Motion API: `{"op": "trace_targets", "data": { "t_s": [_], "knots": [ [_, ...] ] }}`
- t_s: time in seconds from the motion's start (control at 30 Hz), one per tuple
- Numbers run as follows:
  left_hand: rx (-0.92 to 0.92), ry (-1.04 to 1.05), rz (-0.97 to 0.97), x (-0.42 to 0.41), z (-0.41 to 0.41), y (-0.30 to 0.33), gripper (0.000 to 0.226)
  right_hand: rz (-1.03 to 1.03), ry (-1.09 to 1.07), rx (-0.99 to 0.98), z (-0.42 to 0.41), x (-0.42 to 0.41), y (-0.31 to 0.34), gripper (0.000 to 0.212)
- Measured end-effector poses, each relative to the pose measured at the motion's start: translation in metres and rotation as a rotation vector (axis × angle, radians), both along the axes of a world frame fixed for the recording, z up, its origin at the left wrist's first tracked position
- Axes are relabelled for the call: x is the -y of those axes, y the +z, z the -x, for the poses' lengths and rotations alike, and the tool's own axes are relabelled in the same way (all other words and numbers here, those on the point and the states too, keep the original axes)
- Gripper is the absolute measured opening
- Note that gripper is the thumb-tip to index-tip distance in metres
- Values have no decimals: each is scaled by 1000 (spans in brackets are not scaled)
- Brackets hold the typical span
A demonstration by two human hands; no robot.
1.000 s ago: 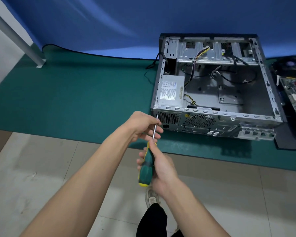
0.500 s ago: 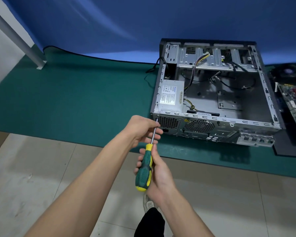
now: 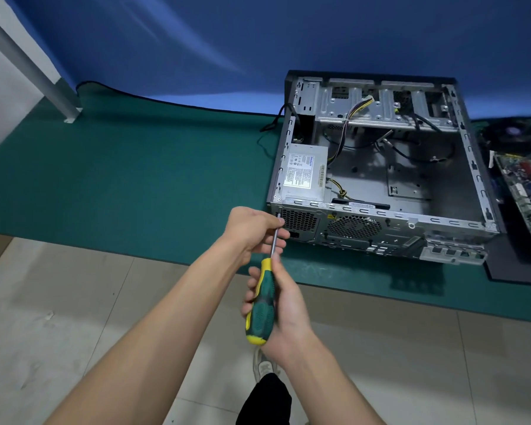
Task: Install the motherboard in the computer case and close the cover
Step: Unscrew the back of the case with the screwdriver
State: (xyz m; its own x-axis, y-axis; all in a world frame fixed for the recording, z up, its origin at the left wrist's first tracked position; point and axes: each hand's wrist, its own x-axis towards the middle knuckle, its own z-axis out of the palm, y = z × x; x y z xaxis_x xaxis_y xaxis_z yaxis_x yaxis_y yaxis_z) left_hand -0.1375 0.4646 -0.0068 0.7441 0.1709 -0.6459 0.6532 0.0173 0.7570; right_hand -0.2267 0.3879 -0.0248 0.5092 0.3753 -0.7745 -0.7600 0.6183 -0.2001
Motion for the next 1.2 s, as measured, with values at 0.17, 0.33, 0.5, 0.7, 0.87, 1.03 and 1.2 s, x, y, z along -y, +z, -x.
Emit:
{"op": "trace_targets", "data": {
  "t_s": [0.17,0.33,0.5,0.7,0.87,1.03,1.2],
  "knots": [
    [-12,9,6,1,2,0,9,120,-33,8,3,-5,-4,36],
    [-3,-2,10,0,1,4,8,-40,5,36,3,2,0,44],
    [-13,26,31,4,4,4,7,151,83,58,2,1,0,43],
    [-14,23,41,2,5,5,9,115,55,39,5,-4,3,43],
    [4,67,65,4,6,0,9,20,-27,15,4,-1,0,39],
    [2,70,68,3,6,-1,8,2,9,47,6,2,5,41],
    [54,48,-8,11,5,-2,19,424,257,163,-3,25,14,45]
  ]
}}
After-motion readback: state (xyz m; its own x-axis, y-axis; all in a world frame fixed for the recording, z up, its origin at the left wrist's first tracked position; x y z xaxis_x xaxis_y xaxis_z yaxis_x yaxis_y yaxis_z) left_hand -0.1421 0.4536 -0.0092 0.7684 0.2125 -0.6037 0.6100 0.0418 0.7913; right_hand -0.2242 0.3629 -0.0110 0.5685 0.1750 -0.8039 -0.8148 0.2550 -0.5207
